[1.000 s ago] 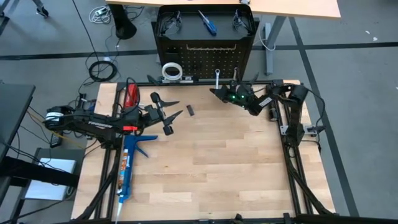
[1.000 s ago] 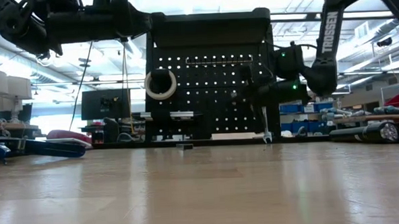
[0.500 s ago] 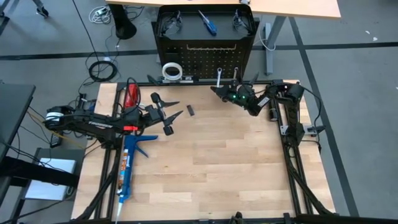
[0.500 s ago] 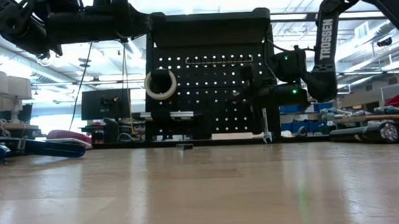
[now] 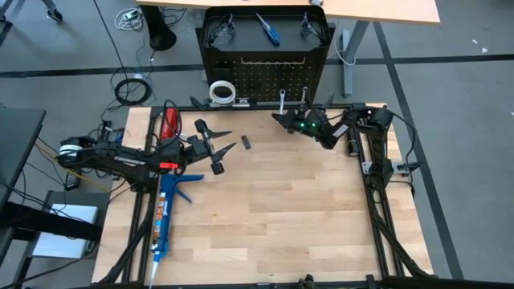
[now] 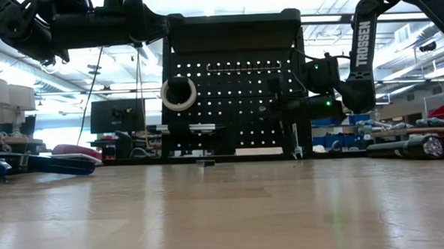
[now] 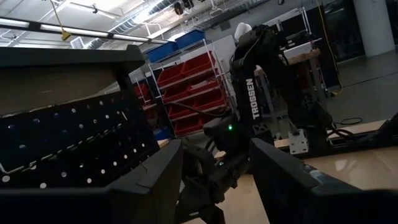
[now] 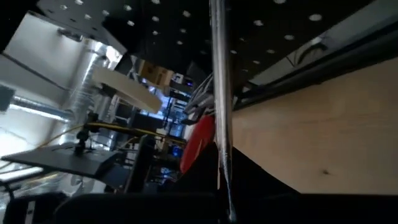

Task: Hang tools onto peg board
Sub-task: Hang the wrench onto the black pegboard

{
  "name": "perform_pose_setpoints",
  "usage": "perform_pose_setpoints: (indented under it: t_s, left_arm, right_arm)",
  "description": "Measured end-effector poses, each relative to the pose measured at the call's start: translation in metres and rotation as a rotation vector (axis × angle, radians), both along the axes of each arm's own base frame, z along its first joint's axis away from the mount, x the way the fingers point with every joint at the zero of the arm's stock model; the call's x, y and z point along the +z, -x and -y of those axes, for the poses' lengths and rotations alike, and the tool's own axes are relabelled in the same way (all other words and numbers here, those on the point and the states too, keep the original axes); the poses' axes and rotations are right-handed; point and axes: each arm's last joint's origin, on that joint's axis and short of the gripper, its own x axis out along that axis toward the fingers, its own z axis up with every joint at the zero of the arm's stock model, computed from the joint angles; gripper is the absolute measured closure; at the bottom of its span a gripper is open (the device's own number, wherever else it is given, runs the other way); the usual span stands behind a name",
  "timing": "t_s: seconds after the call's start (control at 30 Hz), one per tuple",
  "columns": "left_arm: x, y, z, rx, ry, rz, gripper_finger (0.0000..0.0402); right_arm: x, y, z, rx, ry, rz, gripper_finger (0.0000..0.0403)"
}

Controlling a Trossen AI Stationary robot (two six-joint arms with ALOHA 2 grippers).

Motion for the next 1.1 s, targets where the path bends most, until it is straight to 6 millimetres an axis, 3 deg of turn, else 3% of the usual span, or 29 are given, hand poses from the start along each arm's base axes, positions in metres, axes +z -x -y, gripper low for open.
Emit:
perform_pose_setpoints:
  t_s: [0.4, 0.8, 1.1]
  left_arm:
    - [0.0, 0.0, 0.0, 0.0, 0.0, -0.001, 0.0209]
    - [0.0, 0.0, 0.0, 0.0, 0.001, -0.005, 0.0209]
    - [-0.001, 0.0, 0.0, 0.0, 0.001, -0.007, 0.0209]
  right_arm:
    - [-0.003, 0.002, 0.002, 0.005, -0.031, -0.019, 0.0377]
    - [-0.006, 0.002, 0.002, 0.008, -0.022, -0.062, 0.027]
    - [-0.014, 0.016, -0.008, -0.045, -0.022, -0.075, 0.0182]
